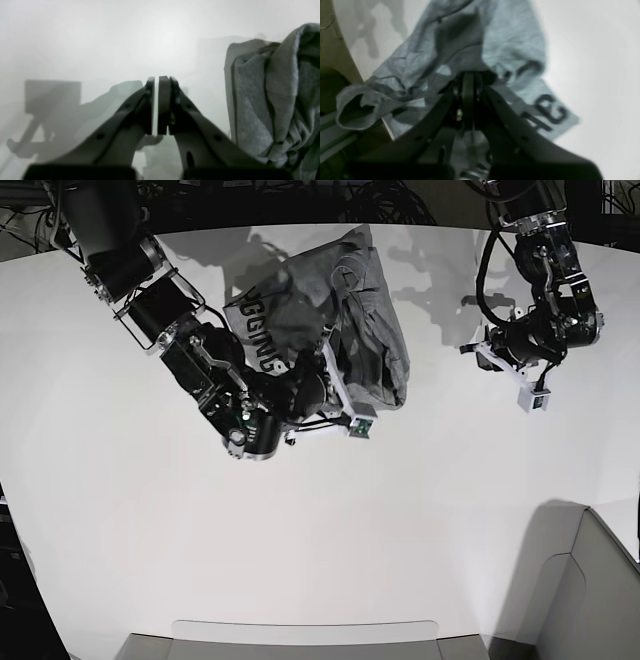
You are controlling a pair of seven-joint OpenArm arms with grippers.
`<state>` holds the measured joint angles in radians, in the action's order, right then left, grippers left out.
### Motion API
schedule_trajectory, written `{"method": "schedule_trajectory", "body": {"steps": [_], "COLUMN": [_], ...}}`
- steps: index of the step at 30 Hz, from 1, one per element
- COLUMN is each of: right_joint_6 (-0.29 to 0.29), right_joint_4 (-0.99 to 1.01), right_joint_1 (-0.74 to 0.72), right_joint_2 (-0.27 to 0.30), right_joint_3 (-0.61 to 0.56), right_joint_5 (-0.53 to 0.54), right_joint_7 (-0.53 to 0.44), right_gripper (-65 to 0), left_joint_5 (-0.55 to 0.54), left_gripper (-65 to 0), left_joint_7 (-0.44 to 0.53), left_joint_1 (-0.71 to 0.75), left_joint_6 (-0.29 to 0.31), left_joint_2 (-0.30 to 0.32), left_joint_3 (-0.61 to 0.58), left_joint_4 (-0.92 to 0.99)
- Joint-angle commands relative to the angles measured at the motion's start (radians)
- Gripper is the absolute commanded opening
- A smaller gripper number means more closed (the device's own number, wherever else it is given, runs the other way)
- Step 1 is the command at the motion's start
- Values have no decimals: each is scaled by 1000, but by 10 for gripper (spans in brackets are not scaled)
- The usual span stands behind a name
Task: Fold the T-shirt properly
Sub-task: 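Lift the bundle edge with the right gripper, flipping the printed side up, then grasp the bundle's other side with the left gripper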
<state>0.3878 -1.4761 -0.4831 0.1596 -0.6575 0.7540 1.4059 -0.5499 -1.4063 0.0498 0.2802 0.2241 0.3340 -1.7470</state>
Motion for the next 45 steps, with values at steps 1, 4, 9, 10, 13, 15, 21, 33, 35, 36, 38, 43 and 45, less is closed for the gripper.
{"method": "schedule_trajectory", "body": {"steps": [1, 4, 9, 10, 13, 15, 21, 33, 35, 36, 38, 43, 45], "right_joint_6": [3, 3, 3, 3, 3, 3, 3, 3, 1, 0, 0, 0, -2], "right_joint_4": [12, 139, 372, 394, 394, 389, 397, 262, 205, 182, 151, 140, 140], "right_joint_1": [-32, -49, -121, -133, -148, -154, -164, -73, -56, -45, -33, -30, -27], "right_joint_2": [-19, -61, -159, -185, -240, -268, -295, -233, -205, -194, -173, -98, -70], "right_joint_3": [-15, -92, -272, -295, -315, -313, -315, -41, 12, 55, 137, 285, 344], "right_joint_5": [3, 2, 0, 2, 2, 2, -3, 3, 3, 3, -1, 3, 3], "right_joint_7": [-10, -10, -73, -98, -126, -138, -244, -363, -365, -363, -356, -356, -354], "right_gripper": [-650, -650, -650, -650, -650, -650, -650, -650, -650, -650, -650, -650, -650], "left_joint_5": [-9, -9, -9, -9, -9, -9, -9, -9, -9, -9, -8, -5, -6], "left_gripper": [-625, -625, -625, -625, -625, -625, -625, -625, -625, -626, -626, -626, -626], "left_joint_7": [10, 10, 10, 10, 10, 10, 10, 10, 10, 10, 10, 10, 10], "left_joint_1": [-12, -12, -12, -12, -12, -12, -12, -11, -12, -14, -14, -18, -18], "left_joint_6": [0, 0, 0, 0, 0, 0, 0, 0, 0, 0, 0, -3, -3], "left_joint_2": [11, 11, 13, 13, 13, 13, 13, 13, 16, 19, 19, 19, 18], "left_joint_3": [3, 3, 6, 4, 4, 4, 4, 10, 12, 12, 12, 12, 12], "left_joint_4": [-17, -17, -17, -17, -17, -17, -17, -17, -23, -29, -63, -166, -195]}}
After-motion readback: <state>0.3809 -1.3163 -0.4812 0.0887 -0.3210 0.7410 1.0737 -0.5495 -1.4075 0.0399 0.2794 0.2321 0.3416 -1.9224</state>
